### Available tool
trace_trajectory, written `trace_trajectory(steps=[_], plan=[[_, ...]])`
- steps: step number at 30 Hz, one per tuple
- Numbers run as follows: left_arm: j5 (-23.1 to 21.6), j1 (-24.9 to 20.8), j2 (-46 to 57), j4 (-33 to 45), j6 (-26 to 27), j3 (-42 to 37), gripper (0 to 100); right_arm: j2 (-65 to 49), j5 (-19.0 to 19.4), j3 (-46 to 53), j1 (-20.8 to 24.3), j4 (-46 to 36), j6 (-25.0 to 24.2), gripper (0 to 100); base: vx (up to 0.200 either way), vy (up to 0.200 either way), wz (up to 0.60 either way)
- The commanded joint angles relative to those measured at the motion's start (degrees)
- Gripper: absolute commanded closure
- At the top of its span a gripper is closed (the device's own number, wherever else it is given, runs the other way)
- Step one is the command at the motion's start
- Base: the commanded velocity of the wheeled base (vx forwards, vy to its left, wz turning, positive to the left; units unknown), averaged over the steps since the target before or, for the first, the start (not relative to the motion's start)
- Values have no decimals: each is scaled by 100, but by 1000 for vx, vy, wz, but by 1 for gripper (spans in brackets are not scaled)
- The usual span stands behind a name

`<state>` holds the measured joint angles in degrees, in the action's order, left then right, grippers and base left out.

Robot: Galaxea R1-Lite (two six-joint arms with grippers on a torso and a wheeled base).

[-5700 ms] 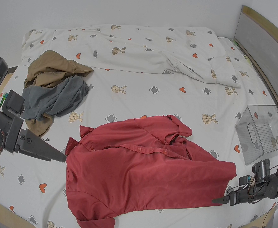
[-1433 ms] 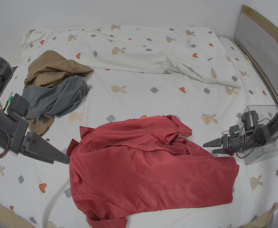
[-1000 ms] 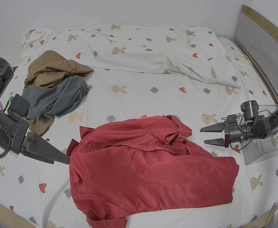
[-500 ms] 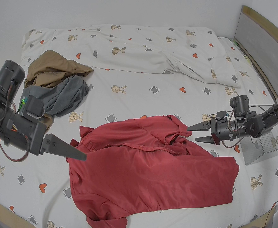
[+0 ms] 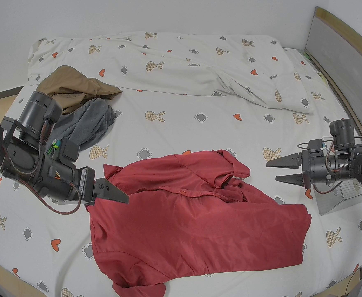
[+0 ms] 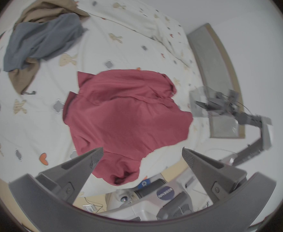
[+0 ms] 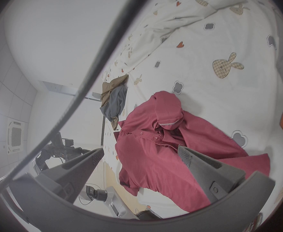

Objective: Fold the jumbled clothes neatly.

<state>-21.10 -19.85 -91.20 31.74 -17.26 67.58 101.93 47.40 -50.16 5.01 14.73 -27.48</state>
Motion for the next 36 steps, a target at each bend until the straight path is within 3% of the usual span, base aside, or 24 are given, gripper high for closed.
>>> trace_trajectory(steps=[1,5,10,22,31,36], plan=[[335,-248,181,-300,-304,-246,0,-665,-11,279,-404,4,-38,0,0,0,0],[97,-265,392,-423,-146,-553,0,-674,-2,279,-448,-14,-38,0,0,0,0],[106,-265,471,-573,-5,-729,0,-665,-2,288,-431,-14,-38,0,0,0,0],[97,-274,550,-599,39,-843,0,-630,-2,314,-448,-14,-30,0,0,-200,0],[97,-318,533,-599,127,-923,0,-621,-2,305,-448,-14,-38,0,-200,-200,0],[106,-318,489,-608,127,-887,0,-621,-2,314,-448,-14,-38,0,0,0,0]])
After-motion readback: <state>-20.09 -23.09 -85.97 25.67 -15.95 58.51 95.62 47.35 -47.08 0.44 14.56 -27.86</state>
